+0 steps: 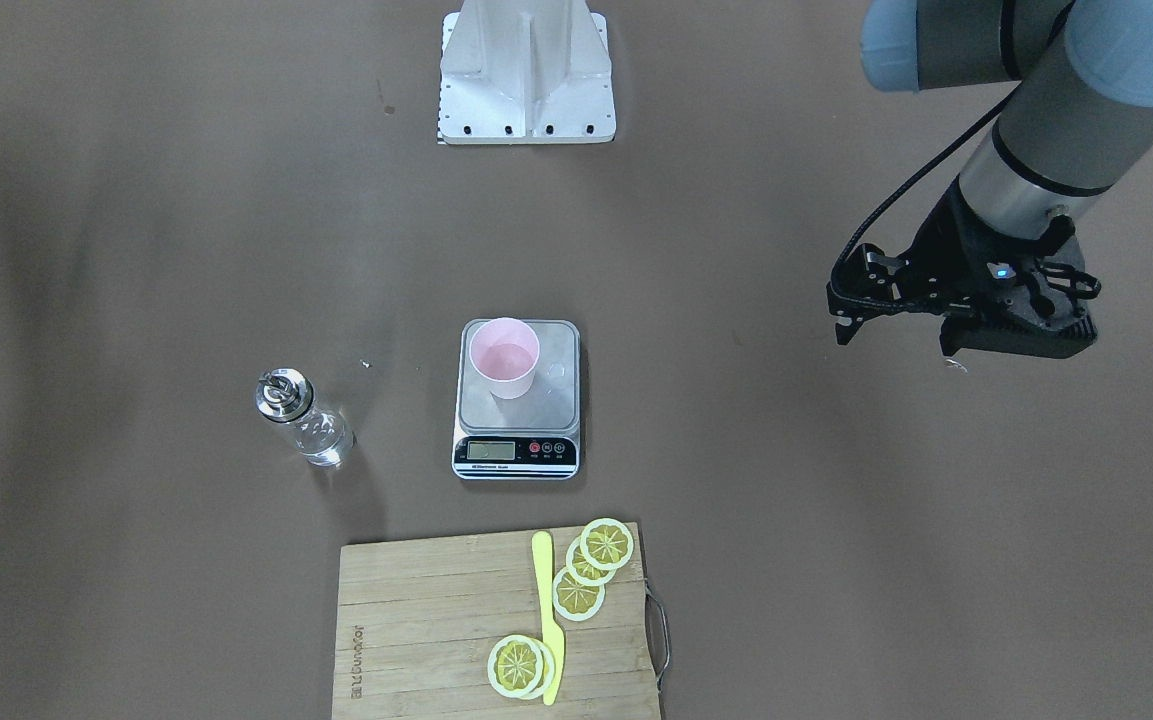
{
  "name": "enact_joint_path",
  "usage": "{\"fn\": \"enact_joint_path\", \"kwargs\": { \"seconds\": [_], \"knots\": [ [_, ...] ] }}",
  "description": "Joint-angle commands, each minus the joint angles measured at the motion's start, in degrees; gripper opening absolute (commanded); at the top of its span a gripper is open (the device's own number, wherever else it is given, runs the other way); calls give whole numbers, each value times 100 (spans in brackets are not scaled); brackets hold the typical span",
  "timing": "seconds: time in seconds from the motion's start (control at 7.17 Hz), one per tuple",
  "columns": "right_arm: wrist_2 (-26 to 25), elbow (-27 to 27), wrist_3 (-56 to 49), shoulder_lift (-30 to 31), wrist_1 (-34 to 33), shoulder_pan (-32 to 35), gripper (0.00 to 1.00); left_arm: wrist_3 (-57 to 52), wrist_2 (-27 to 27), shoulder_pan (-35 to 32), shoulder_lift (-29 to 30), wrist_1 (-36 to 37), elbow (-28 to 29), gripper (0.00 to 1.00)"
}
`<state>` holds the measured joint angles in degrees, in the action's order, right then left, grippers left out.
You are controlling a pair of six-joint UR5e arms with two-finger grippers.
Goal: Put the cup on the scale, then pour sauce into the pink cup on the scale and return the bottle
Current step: 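Reach the right gripper toward the glass sauce bottle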
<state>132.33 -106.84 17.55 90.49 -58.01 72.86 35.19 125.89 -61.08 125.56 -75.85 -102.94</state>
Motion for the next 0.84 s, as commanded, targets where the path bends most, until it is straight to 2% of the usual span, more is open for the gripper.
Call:
{"fn": "enact_joint_path", "kwargs": {
  "seconds": [0.0,0.14,0.42,0.7],
  "knots": [
    [-740,23,1081,47,1612,-857,100,-151,6,-44,-145,-9,2,99],
    [-1118,-3,1153,4,1800,-1157,100,-196,6,-70,-155,0,-6,99],
    [-1822,-3,1618,64,2624,-1728,100,-196,6,-88,-155,0,-6,99],
    [-2576,31,1541,275,3370,-2413,100,-196,6,-114,-155,0,-24,99]
  ]
}}
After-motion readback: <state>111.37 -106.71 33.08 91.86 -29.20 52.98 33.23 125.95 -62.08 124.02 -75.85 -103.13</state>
